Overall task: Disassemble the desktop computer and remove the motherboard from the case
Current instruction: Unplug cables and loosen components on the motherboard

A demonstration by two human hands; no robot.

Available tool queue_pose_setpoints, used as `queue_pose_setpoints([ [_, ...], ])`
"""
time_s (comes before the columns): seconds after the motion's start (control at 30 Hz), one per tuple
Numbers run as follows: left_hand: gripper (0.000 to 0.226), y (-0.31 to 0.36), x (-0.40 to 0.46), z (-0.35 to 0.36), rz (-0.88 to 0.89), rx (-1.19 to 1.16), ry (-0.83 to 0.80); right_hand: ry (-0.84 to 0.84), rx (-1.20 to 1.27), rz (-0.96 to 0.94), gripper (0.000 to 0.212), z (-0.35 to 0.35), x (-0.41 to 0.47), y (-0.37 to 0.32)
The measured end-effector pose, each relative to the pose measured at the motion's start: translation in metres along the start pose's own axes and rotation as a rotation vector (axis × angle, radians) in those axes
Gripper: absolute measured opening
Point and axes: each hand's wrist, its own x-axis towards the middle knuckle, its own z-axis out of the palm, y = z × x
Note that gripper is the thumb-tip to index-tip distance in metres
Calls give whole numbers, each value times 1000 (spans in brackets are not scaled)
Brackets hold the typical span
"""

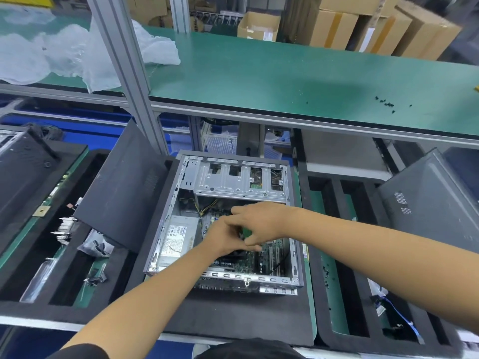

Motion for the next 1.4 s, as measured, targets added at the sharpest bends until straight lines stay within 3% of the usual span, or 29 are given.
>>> queue_pose_setpoints([
  [0.1, 83, 1, 0, 6, -58, 123, 49, -13, 12, 136, 21, 2, 5, -5],
  [0.17, 78, 4, 3, 7, -125, 264, 54, -40, 20, 170, 19, 0, 4, -3],
  [0.23, 72, 7, 5, 7, -129, 222, 52, -71, 104, 152, 16, -4, 1, -1],
  [0.33, 54, 3, 6, -1, 58, -99, -66, -136, 72, 36, 27, -13, -3, 1],
  [0.4, 49, 5, 4, -15, 127, -57, -206, -147, 4, -59, 30, -16, -4, 5],
  [0.5, 46, 3, 6, -26, 34, 61, -290, -158, -181, -158, 26, -12, -1, 8],
  [0.6, 30, -3, 3, -19, -36, 61, -226, -100, -320, -252, 17, -13, -1, 7],
  [0.73, 54, 1, 3, 1, -68, 77, -40, -64, -260, -226, 36, -5, -4, 5],
  [0.87, 75, 2, 6, 12, -115, -74, 39, 31, -194, -55, 34, 2, 0, -2],
  [0.93, 85, 1, 7, 13, -110, 61, 59, 19, -200, 53, 32, 2, -1, -4],
  [1.0, 77, 1, 7, 11, -74, 148, 74, -31, -180, 139, 26, 1, -1, -3],
  [1.07, 60, 1, 8, 10, -12, 20, 42, -73, -84, 125, 23, 2, -4, -3],
  [1.13, 51, 3, 8, -1, 85, -49, -50, -76, -31, 40, 20, -1, -9, 1],
  [1.23, 38, 11, 8, -22, 65, 7, -213, -76, -125, -125, 19, -6, -15, 5],
  [1.3, 13, 12, 8, -27, 103, 54, -253, -42, -224, -212, 25, -3, -12, 4],
  [1.4, 14, 13, 1, -22, 108, 60, -211, 6, -219, -215, 19, -2, -9, 6],
])
